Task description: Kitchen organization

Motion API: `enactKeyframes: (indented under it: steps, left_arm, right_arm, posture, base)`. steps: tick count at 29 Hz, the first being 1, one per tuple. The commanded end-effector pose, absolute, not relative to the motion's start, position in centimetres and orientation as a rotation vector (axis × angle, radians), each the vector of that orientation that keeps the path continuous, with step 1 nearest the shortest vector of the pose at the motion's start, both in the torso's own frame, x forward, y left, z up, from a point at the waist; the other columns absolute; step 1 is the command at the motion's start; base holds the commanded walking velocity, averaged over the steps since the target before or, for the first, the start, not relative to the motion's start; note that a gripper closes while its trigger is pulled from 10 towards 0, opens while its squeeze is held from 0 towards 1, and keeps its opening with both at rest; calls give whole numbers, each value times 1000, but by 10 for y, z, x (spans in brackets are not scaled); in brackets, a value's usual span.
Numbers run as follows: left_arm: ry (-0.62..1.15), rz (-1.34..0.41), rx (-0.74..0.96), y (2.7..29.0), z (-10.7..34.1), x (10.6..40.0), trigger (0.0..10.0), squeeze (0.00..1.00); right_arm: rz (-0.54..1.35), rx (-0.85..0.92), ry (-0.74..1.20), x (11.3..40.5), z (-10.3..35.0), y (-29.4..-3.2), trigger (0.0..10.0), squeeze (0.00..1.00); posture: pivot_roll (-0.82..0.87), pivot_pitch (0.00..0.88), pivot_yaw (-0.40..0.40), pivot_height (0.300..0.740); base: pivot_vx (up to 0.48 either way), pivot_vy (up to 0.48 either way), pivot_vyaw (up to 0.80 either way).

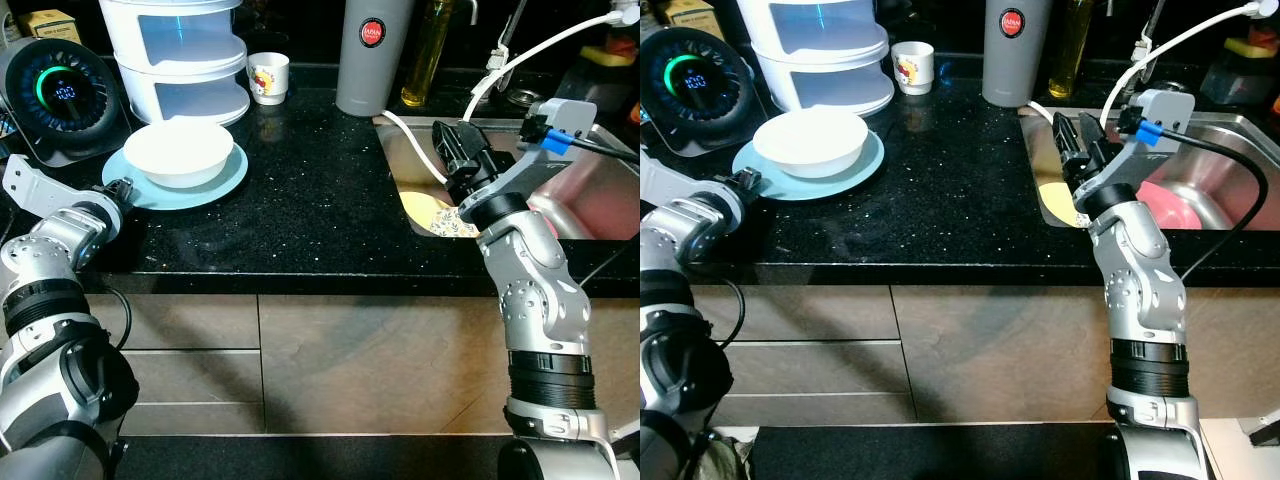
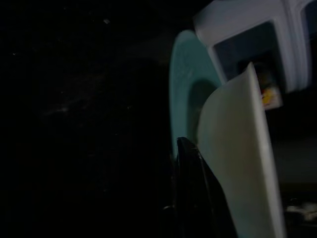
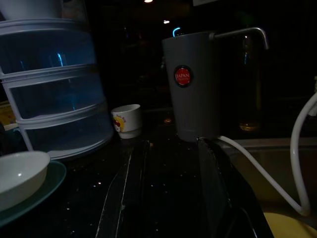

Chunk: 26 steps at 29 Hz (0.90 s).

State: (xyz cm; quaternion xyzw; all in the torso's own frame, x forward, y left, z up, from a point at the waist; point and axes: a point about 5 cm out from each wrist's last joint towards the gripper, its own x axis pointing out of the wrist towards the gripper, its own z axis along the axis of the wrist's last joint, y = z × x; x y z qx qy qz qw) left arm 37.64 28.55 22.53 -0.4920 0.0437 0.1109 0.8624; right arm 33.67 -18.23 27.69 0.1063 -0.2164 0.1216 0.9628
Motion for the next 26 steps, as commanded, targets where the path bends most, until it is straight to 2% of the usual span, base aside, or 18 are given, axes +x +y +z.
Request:
enactKeyframes:
  steps: [1,4,7,8,10,11,12,13,19,21,26]
  left_arm:
    - [165,272,-1058,285,204,374,0,0]
    - [36,219,-1124,281,217,374,0,0]
    - [8,168,-1148,274,223,375,0,0]
    - [-32,109,-1193,264,230,376,0,0]
    - [-55,93,-1218,260,233,376,0,0]
    - [-79,25,-1259,248,242,375,0,0]
    - [-79,25,-1259,248,242,375,0,0]
    - [-86,-11,-1274,240,248,373,9843,0]
    - [-97,-88,-1284,216,271,367,10000,0]
    - [-97,-108,-1197,205,278,364,10000,0]
    - [-108,-141,-1142,199,286,360,10000,0]
  right_arm:
    - [242,225,-427,334,276,-186,10000,0]
    - [230,230,-409,333,276,-192,10000,0]
    - [226,232,-404,333,276,-193,10000,0]
    - [220,242,-407,333,277,-193,10000,0]
    - [215,247,-409,334,277,-194,10000,0]
    - [198,258,-412,335,278,-196,10000,0]
    - [198,258,-412,335,278,-196,10000,0]
    - [182,265,-414,335,278,-198,10000,0]
    - [94,289,-429,333,277,-209,10000,0]
    - [32,313,-449,330,275,-219,10000,0]
    - [-34,359,-497,323,274,-230,10000,0]
  posture:
    - [46,69,-37,740]
    - [50,68,-44,740]
    - [52,68,-46,740]
    - [55,65,-50,740]
    - [56,64,-52,740]
    - [57,61,-56,740]
    - [57,61,-56,740]
    - [58,60,-57,740]
    - [65,49,-53,740]
    - [67,35,-36,740]
    - [67,18,-8,740]
  base:
    - [0,0,0]
    - [0,0,0]
    - [0,0,0]
    - [0,0,0]
    - [0,0,0]
    - [0,0,0]
    - [0,0,0]
    - [0,0,0]
    - [0,0,0]
    - [0,0,0]
    - [0,0,0]
